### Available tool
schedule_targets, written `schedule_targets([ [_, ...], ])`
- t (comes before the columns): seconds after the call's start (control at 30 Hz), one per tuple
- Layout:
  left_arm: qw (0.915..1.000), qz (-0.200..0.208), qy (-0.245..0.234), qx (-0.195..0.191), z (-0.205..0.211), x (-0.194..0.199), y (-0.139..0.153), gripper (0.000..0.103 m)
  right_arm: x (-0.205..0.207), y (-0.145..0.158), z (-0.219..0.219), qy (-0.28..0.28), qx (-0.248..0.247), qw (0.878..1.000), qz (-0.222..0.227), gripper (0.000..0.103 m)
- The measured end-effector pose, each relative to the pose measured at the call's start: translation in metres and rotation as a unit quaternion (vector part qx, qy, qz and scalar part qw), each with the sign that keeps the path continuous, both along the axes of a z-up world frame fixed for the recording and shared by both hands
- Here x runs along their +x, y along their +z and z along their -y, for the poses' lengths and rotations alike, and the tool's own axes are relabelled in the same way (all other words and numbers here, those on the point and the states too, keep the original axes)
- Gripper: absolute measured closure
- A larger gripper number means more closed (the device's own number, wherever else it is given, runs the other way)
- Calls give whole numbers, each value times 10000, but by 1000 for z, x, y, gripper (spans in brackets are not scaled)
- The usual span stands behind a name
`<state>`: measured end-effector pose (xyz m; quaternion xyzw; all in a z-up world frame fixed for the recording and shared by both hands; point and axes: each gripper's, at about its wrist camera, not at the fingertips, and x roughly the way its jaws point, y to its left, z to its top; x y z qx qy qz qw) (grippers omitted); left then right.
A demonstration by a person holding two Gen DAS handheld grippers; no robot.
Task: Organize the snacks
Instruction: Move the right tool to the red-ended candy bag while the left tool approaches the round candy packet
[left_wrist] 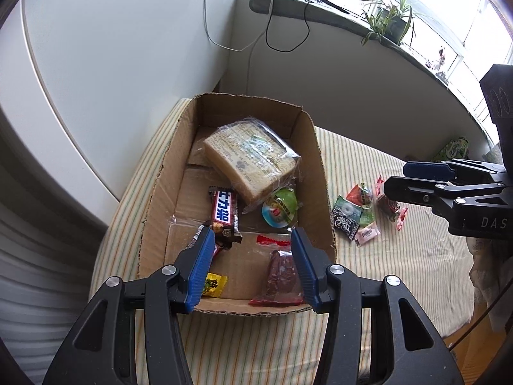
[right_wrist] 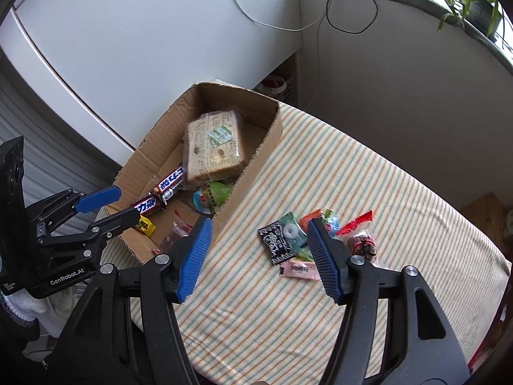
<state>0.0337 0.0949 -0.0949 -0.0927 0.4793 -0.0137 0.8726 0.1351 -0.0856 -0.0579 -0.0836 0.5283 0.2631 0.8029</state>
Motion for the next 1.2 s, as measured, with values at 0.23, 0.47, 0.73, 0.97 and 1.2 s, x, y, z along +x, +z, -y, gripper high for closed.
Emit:
schedule_targets([
  [0.23,9995,29,-288,-82,31,7,3,55,17,-1,60,-615,161,9978,-186,39],
  [0.47,9981,-7,-576,-233,65,15,1,54,25,-7,104,-986,288,9941,-350,39],
  [0.73,9958,-78,-848,-323,101,24,-9,47,29,-22,132,-1156,400,9911,-518,39],
  [0.97,9946,-150,-1010,-178,122,40,-19,47,30,-38,131,-933,318,9934,-580,39],
  [1.2,9922,-316,-1205,-42,140,62,-33,47,39,-60,124,-696,234,9948,-711,39],
])
